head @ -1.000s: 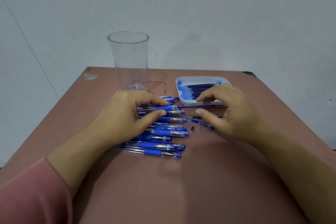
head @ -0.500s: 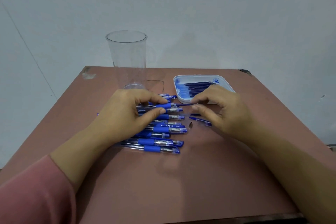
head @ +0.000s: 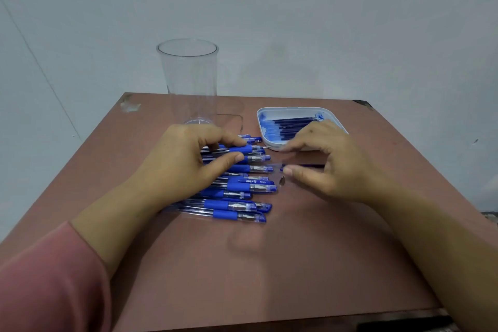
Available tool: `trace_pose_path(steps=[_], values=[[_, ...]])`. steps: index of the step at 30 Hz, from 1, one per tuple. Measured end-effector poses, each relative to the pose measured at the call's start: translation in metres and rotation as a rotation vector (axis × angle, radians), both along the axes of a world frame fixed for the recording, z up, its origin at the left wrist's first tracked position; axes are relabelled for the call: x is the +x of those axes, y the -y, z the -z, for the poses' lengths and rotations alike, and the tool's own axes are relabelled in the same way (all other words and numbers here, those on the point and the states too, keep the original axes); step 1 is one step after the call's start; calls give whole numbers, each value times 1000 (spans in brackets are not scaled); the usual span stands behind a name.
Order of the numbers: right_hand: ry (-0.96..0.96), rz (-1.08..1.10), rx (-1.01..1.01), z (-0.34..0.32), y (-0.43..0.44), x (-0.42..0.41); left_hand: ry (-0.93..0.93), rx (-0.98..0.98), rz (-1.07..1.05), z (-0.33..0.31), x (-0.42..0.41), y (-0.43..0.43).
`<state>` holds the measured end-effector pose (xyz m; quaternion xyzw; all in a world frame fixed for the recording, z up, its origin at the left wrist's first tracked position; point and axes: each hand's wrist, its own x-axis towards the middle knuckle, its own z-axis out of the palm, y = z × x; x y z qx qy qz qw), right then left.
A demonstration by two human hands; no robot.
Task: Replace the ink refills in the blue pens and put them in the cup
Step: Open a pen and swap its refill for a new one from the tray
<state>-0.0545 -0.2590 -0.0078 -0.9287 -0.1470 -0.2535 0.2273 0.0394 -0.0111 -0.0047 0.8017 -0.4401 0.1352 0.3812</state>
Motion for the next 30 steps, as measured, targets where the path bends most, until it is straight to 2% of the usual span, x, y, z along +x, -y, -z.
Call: trace_pose_path(steps=[4, 7, 9, 12, 14, 20, 30], values=[[-133, -26, -145, 7, 6, -2, 3, 7, 4, 0, -1, 0], [-131, -47, -213, 9, 3, 1, 2, 19, 6, 0, -1, 0], [-104, -35, -143, 5, 0, 0, 5, 22, 6, -1, -1, 0], [-39, 20, 191, 0, -4, -4, 6, 19, 8, -1, -1, 0], [-40, 12, 341, -1, -8, -4, 6, 13, 12, -1, -2, 0], [-77, -89, 419, -1, -20, -2, 16, 13, 27, 0, -5, 2], [-39, -84, 363, 0, -28, -3, 16, 5, 47, 0, -5, 3]])
